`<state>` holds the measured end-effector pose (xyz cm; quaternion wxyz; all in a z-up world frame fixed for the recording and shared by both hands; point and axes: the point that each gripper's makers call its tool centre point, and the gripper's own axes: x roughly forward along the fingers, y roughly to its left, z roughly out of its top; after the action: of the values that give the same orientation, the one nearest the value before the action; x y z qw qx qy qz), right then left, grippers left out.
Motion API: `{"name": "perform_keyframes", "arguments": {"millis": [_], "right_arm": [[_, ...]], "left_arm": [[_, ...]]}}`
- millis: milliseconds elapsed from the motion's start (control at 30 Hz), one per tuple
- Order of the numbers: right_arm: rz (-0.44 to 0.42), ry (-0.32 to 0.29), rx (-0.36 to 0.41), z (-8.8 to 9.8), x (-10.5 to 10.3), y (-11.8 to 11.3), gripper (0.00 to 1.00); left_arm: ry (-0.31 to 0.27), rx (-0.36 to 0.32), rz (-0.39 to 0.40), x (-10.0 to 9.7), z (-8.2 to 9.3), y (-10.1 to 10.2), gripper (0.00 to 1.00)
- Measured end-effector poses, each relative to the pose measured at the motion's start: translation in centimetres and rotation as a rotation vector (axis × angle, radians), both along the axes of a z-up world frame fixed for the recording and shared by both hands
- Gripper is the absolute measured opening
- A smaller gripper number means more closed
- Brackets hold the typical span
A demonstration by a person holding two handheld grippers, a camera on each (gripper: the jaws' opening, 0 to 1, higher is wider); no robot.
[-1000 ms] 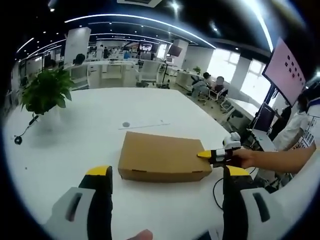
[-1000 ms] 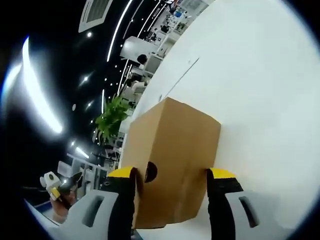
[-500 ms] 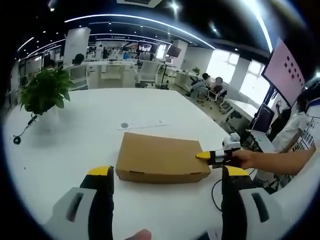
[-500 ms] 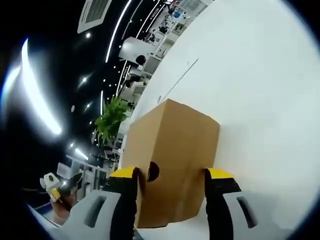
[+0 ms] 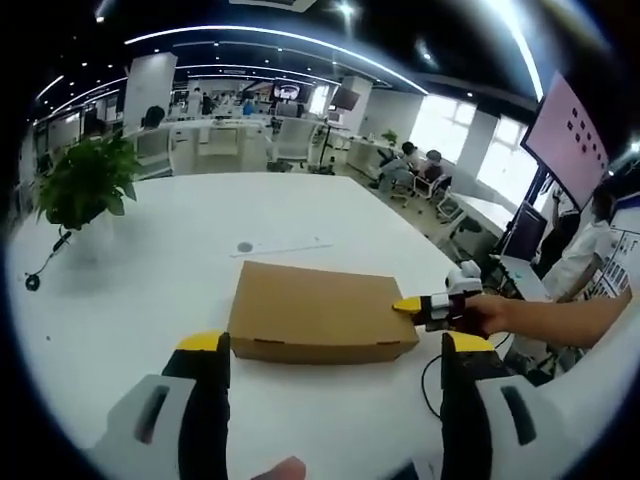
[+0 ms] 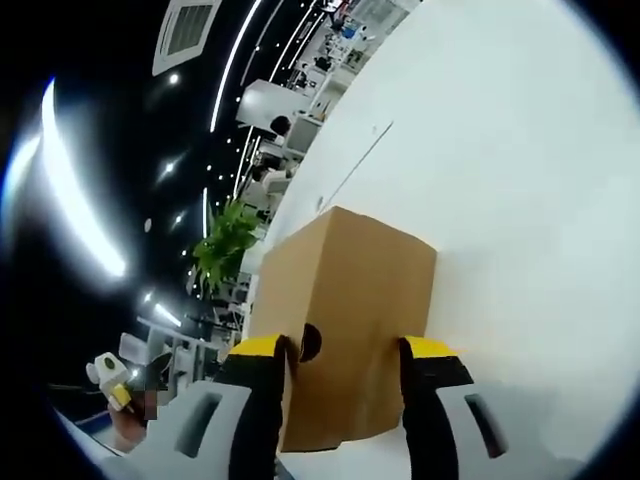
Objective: Operate the shoe box by opening the lid, removing the specified soft item, and placing it in the target area until the item is outside and the box remains undamaged.
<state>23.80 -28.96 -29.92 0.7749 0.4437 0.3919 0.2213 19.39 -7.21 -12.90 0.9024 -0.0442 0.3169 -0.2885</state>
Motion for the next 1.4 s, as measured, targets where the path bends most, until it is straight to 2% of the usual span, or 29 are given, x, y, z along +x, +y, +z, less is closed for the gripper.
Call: {"name": "perform_keyframes", "arguments": {"millis": [133,367,400,633,833,1333,1400], "right_arm": [[-0.009,0.007,0.028,-0.2,0.1,-0.5,0.42],[-0.007,0.001,0.029,0.4,-0.1,-0.4,0.36],[-0.006,-0.001,0.032,0.1,0.3,-0.9,0.35],[-0.007,0.000,0.030,0.4,0.1,-0.5,0.34],[-0.016,-0.007,0.045,1.5,-0.4,0.0,0.28],[-0.031,-0.004,0.042,0.7,0.4,-1.2,0.27],[-0.036,-0.006,0.044,1.0,0.1,-0.9,0.27]], "left_arm": [[0.002,0.004,-0.001,-0.1,-0.1,0.0,0.88],[0.007,0.005,-0.006,-0.3,-0.3,-0.1,0.88],[0.007,0.005,-0.005,-0.3,-0.3,-0.1,0.88],[0.004,0.002,0.000,-0.3,-0.3,0.1,0.88],[0.012,-0.003,0.021,-0.2,-0.3,0.4,0.90],[0.019,-0.008,0.024,-0.6,-0.5,0.7,0.90],[0.025,-0.012,0.026,-0.6,-0.6,0.8,0.90]]}}
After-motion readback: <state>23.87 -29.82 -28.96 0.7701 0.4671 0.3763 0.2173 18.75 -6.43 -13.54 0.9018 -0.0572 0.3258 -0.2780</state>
